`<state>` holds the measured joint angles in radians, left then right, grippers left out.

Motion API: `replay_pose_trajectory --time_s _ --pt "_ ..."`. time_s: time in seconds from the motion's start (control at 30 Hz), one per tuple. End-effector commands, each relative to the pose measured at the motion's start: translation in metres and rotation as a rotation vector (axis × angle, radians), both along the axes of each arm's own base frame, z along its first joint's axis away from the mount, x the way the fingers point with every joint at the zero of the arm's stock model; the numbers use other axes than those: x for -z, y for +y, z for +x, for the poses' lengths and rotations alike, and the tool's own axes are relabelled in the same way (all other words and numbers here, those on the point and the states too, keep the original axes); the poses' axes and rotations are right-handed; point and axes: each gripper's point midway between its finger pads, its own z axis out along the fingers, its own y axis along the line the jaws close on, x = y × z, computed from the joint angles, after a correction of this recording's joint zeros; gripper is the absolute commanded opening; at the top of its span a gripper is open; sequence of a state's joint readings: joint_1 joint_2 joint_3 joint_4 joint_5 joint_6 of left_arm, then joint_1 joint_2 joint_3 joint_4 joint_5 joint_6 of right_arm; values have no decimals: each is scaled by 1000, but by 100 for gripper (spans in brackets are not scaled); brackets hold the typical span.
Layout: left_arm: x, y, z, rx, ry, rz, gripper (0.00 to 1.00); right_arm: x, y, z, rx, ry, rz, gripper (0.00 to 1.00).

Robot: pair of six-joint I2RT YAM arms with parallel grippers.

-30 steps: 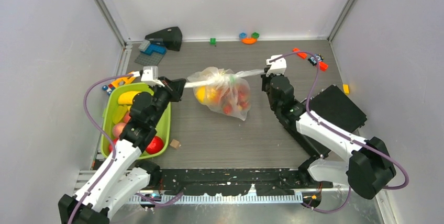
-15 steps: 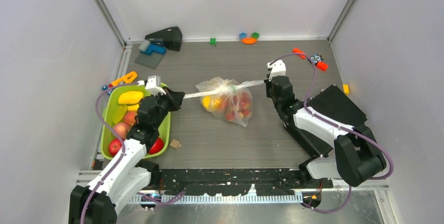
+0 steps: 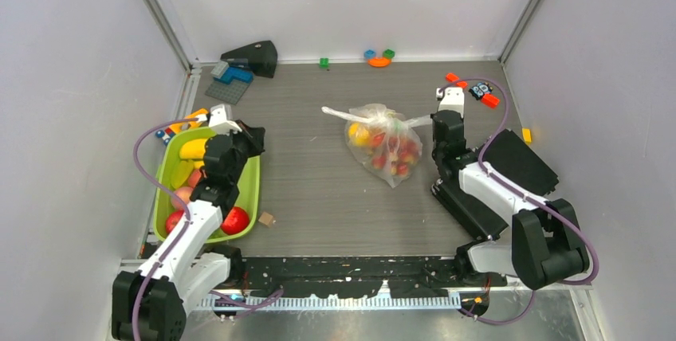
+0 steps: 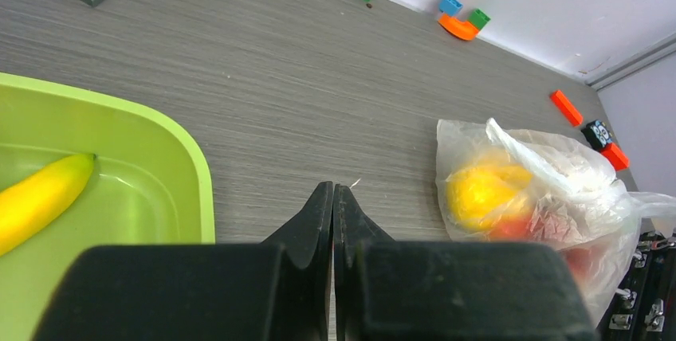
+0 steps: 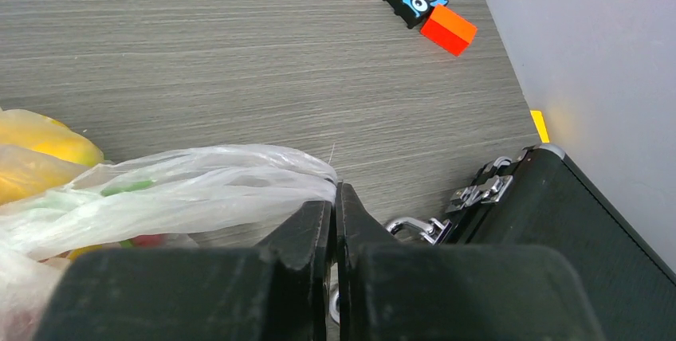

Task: Place the fake fruits into the plastic bag and tie a complex knot

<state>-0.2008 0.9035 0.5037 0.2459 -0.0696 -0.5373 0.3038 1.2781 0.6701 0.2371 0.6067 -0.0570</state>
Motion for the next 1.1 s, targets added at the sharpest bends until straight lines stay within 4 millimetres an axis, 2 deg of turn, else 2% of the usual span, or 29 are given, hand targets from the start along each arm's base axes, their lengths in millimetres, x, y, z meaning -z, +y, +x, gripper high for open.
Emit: replay_pose_trajectory --time_s 0.0,0.03,0.07,0.1,0.13,0.17,0.2,0.23,0.3,0.33,0.37,0.53,0.6,0.63,0.73,0.87,0.9,0.93,1.07 --pt "-31 -5 5 26 -82 -1 0 -4 9 5 -38 -11 8 5" --pt "-32 -5 5 28 -80 -1 0 -5 11 5 -45 -12 13 6" --pt "-34 -5 4 27 -78 -4 0 -6 14 6 -57 -12 21 11" --pt "-34 -4 3 25 -76 -8 4 -6 15 6 -63 -13 25 22" --pt "-34 -3 2 16 -74 -11 12 -7 17 6 -76 -17 36 27" --pt "-35 -1 1 7 -73 -13 25 -7 19 6 -84 -19 40 40" --pt "-35 0 0 -2 -72 -12 41 -8 21 5 -94 -29 51 47" --pt "-34 3 0 -11 -68 -7 59 -8 22 4 -98 -33 55 59" --pt "-33 6 -2 -28 -55 3 75 -17 24 1 -112 -67 76 75" --pt "-32 8 -2 -36 -48 8 84 -17 25 0 -117 -72 83 78" --pt "-32 9 -2 -43 -44 12 97 -22 25 -1 -119 -87 90 82" --pt "-29 18 -4 -87 -19 27 99 -37 26 -4 -118 -116 124 93" --pt "-29 23 -7 -111 -5 41 99 -45 23 -6 -100 -134 146 100" --pt "-29 27 -9 -127 7 50 99 -51 22 -7 -98 -147 161 97" --pt "-33 37 -18 -160 51 93 99 -66 17 -8 -102 -162 224 96" --pt "-49 41 -38 -140 118 157 99 -91 1 -11 -115 -194 314 96" --pt "-55 42 -43 -130 135 172 99 -91 3 -13 -130 -177 329 96" --pt "-62 43 -49 -123 150 187 99 -106 -1 -14 -129 -208 336 96" --pt "-89 46 -71 -62 204 291 99 -134 0 -26 -170 -235 356 96"
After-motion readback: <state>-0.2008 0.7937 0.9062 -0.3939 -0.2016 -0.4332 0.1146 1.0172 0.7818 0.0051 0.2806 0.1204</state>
